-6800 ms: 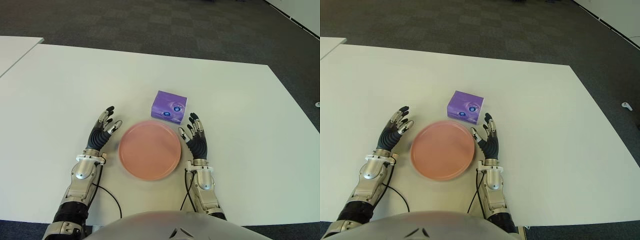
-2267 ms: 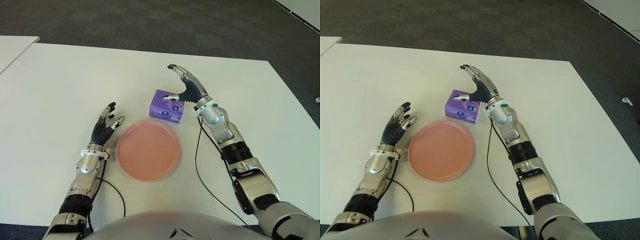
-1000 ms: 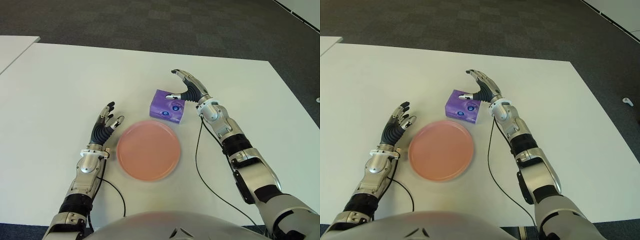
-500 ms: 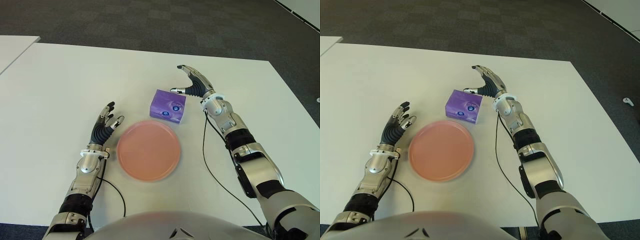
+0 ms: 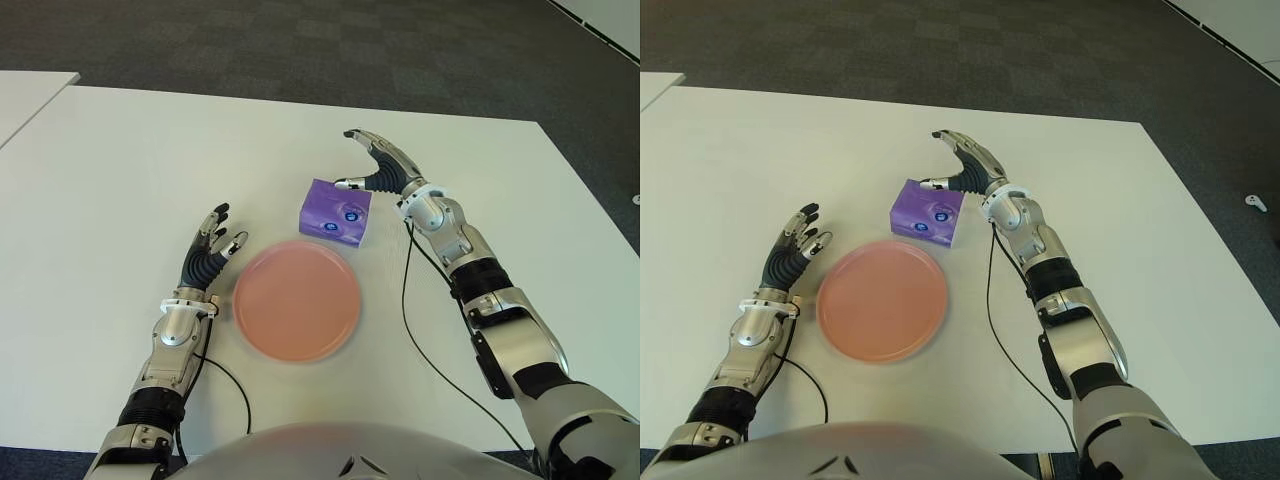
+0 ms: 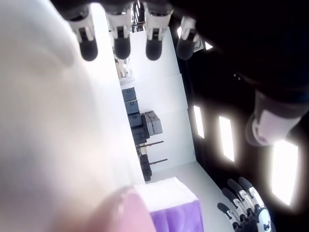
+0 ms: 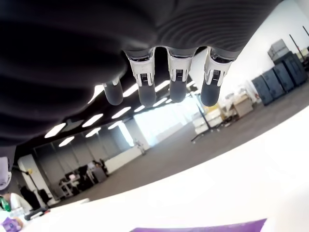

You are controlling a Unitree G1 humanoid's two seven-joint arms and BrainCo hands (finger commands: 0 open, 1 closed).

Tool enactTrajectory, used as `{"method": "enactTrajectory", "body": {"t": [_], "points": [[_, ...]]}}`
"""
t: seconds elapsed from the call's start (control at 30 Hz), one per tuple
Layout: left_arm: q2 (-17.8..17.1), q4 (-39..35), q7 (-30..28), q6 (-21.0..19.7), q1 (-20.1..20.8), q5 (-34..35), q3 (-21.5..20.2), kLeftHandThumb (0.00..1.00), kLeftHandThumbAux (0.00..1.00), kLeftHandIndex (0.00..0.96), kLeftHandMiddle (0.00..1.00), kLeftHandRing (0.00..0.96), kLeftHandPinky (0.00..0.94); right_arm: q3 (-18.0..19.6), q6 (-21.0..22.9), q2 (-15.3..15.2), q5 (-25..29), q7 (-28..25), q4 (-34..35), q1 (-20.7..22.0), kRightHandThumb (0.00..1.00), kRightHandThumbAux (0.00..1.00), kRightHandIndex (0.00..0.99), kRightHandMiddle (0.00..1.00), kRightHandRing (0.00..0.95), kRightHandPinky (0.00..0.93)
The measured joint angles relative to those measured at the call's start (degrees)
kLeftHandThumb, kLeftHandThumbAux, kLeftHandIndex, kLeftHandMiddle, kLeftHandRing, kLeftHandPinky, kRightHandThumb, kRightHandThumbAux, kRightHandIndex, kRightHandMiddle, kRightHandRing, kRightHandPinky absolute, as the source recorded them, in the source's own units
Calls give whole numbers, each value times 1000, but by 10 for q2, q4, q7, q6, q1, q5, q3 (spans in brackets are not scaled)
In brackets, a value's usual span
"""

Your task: Put the tissue paper into the plate.

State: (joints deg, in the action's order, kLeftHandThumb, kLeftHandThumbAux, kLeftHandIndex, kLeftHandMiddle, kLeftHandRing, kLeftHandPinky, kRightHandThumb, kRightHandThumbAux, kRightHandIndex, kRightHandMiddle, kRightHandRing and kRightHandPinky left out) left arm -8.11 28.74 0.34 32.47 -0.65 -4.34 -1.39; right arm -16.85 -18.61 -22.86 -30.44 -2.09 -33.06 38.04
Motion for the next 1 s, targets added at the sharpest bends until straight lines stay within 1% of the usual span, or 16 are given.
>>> {"method": "enactTrajectory", "body": {"t": [0.27,0.5,0.67,0.9,1.0], "points": [[0,0,0,0,0,0,0,0,494,0,0,0,0,-8,-55,-4,3,-14,15,-21,199,460,0,40,0,0],[0,-2,0,-1,-1,0,0,0,510,0,0,0,0,-15,-82,-12,3,-34,50,-35,204,467,0,44,0,0],[0,-3,0,-2,-2,0,0,0,505,0,0,0,0,-21,-88,-14,2,-44,65,-44,206,475,0,46,0,0],[0,-4,0,-2,-2,0,0,0,488,0,0,0,0,-29,-89,-15,-12,-44,72,-45,194,475,0,46,0,0],[1,-4,0,-3,-2,0,0,0,478,0,0,0,0,-33,-89,-14,-22,-38,64,-44,190,477,0,44,0,0]]}}
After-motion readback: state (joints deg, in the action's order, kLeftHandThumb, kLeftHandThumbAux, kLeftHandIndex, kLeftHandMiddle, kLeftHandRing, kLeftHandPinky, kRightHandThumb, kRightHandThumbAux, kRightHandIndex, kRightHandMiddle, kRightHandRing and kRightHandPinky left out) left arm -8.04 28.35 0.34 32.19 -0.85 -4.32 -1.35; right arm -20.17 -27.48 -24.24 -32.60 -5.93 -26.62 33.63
